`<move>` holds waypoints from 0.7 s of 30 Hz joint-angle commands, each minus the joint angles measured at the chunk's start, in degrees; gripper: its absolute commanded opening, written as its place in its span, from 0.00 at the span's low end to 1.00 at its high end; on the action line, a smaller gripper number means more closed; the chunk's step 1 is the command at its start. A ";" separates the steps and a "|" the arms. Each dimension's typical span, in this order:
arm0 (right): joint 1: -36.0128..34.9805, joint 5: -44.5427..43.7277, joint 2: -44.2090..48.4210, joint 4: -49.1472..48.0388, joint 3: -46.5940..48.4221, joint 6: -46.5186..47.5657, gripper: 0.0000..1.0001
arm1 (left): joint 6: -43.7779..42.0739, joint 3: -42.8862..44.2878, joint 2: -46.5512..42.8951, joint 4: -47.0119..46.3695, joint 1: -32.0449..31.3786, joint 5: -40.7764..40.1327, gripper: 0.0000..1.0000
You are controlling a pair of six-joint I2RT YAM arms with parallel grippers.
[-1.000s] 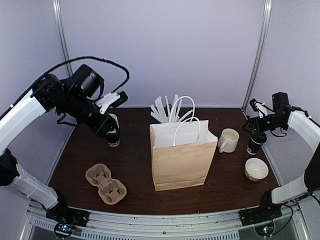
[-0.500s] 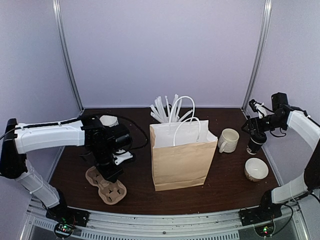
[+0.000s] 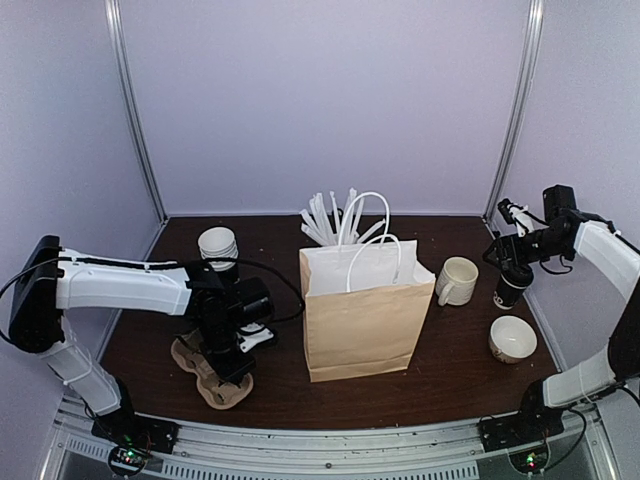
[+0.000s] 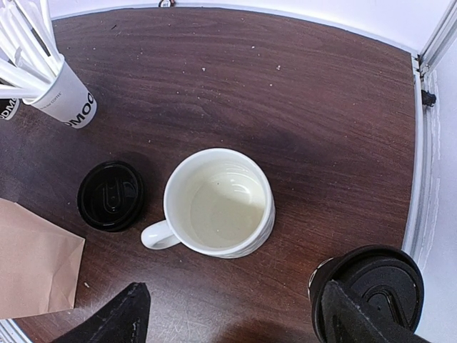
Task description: Pack the takeout coffee
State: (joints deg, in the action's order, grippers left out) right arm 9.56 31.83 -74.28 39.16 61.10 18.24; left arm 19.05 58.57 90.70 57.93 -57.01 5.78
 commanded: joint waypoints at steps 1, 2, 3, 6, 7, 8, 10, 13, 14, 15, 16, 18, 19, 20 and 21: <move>0.04 0.88 0.03 -0.31 -0.36 0.57 0.87 | -0.44 -1.41 0.67 -4.26 -0.20 1.26 0.00; 0.05 0.87 0.02 -0.28 -0.32 0.57 0.87 | -0.60 -1.74 0.69 -4.98 -0.18 1.35 0.00; 0.08 0.90 0.01 -0.30 -0.29 0.65 0.87 | -0.89 -2.09 0.75 -5.73 -0.20 1.57 0.00; 0.06 0.86 0.01 -0.23 -0.28 0.58 0.87 | -1.29 -2.81 1.40 -7.65 -0.18 2.27 0.00; 0.07 0.85 0.08 -0.21 -0.32 0.57 0.87 | -1.29 -2.96 1.58 -8.25 -0.17 2.10 0.00; 0.04 0.87 0.18 -0.22 -0.36 0.57 0.87 | -1.29 -3.23 1.72 -8.80 -0.14 1.92 0.00; 0.08 0.86 0.19 -0.22 -0.37 0.51 0.87 | -1.17 -3.65 1.76 -9.99 -0.19 0.74 0.00; 0.06 0.87 0.14 -0.28 -0.37 0.44 0.87 | -1.03 -4.03 1.85 -12.00 -0.17 -1.03 0.00; 0.07 0.82 0.18 -0.22 -0.37 0.46 0.87 | -0.95 -4.00 2.04 -12.50 -0.12 -1.89 0.00; 0.09 0.83 0.11 -0.21 -0.37 0.44 0.87 | -0.74 -3.80 2.25 -12.99 -0.07 -2.83 0.00; 0.03 0.78 0.17 -0.21 -0.37 0.42 0.87 | -0.57 -3.50 2.42 -13.21 -0.09 -3.81 0.00; 0.05 0.71 0.19 -0.21 -0.37 0.39 0.87 | -0.07 -2.77 2.91 -13.52 0.14 -5.75 0.00; 0.05 0.74 0.27 -0.18 -0.43 0.42 0.87 | 0.20 -2.42 3.01 -13.60 0.46 -7.01 0.00; 0.04 0.71 0.34 -0.19 -0.45 0.45 0.87 | 0.46 -2.21 3.06 -13.89 0.91 -7.54 0.00; 0.06 0.61 0.36 -0.21 -0.48 0.39 0.87 | 0.65 -2.07 3.10 -14.16 1.42 -8.36 0.00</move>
State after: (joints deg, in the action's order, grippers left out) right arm 9.56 31.97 -74.28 39.16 61.10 18.24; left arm 18.70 55.05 93.30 46.41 -56.93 1.93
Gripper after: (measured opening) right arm 0.870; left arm 0.002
